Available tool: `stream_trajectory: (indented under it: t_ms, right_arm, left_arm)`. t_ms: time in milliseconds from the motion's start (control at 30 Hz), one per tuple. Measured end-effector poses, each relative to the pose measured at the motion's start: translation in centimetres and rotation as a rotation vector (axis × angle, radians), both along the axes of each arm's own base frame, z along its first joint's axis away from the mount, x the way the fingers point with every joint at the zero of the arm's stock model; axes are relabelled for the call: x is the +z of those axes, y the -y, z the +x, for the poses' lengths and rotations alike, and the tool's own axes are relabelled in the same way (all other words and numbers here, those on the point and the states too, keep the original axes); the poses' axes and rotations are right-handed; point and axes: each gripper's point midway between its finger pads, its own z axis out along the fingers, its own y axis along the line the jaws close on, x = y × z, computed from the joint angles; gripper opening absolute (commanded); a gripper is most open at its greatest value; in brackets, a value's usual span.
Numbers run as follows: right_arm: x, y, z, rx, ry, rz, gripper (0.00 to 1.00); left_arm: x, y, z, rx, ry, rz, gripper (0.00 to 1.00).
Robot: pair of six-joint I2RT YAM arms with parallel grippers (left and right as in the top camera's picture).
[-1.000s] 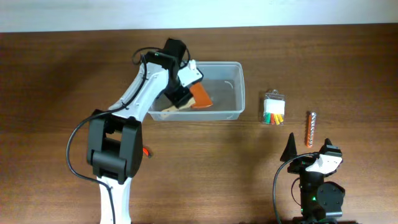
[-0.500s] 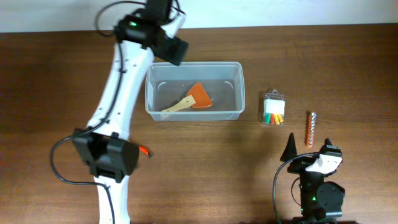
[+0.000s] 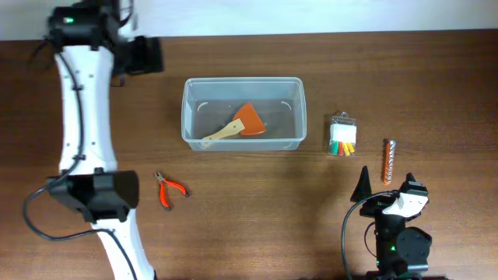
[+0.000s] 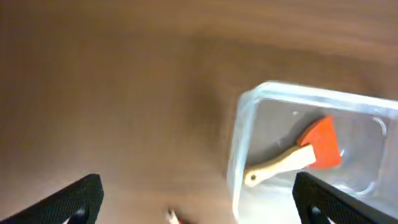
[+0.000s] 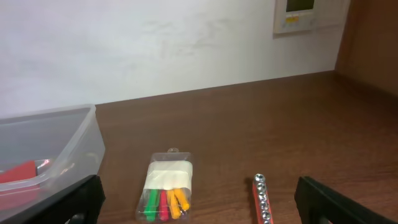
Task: Pack container
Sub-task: 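Lower the left gripper onto the red-black pliers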
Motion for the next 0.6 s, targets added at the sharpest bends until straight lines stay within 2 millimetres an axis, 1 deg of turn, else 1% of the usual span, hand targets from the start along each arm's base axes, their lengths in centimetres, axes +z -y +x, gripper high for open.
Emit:
stream_trajectory:
  t_ms: [100, 133, 200, 300, 433, 533, 600]
  right_arm:
    - [0.0, 0.0, 0.0, 0.000, 0.000, 0.000, 0.99]
    - [0.0, 0.0, 0.0, 0.000, 0.000, 0.000, 0.99]
    - [0.0, 0.0, 0.0, 0.000, 0.000, 0.000, 0.99]
    - [0.0, 0.0, 0.0, 0.000, 0.000, 0.000, 0.99]
    - [0.0, 0.0, 0.0, 0.000, 0.000, 0.000, 0.99]
    - [0.0, 0.0, 0.0, 0.000, 0.000, 0.000, 0.99]
    - [0.0, 0.0, 0.0, 0.000, 0.000, 0.000, 0.99]
  left_arm:
    - [-0.6, -2.3, -1.9, 0.147, -0.078, -0.029, 0.99]
    - [-0.7, -2.8, -2.3, 0.179, -0.093, -0.036, 0.99]
    - [-0.8, -3.0, -2.4, 0.199, -0.098, -0.042, 0.99]
    - [-1.2, -2.0, -2.5, 0.192, -0.116, -0.045, 0.99]
    - [-3.3, 1.0, -3.3, 0.126, -0.195, 0.001, 0.99]
    - [-4.4, 1.2, -3.8, 0.117, -0.235, 0.023, 0.99]
    - [-5.3, 0.7, -4.5, 0.130, -0.274, 0.039, 0.99]
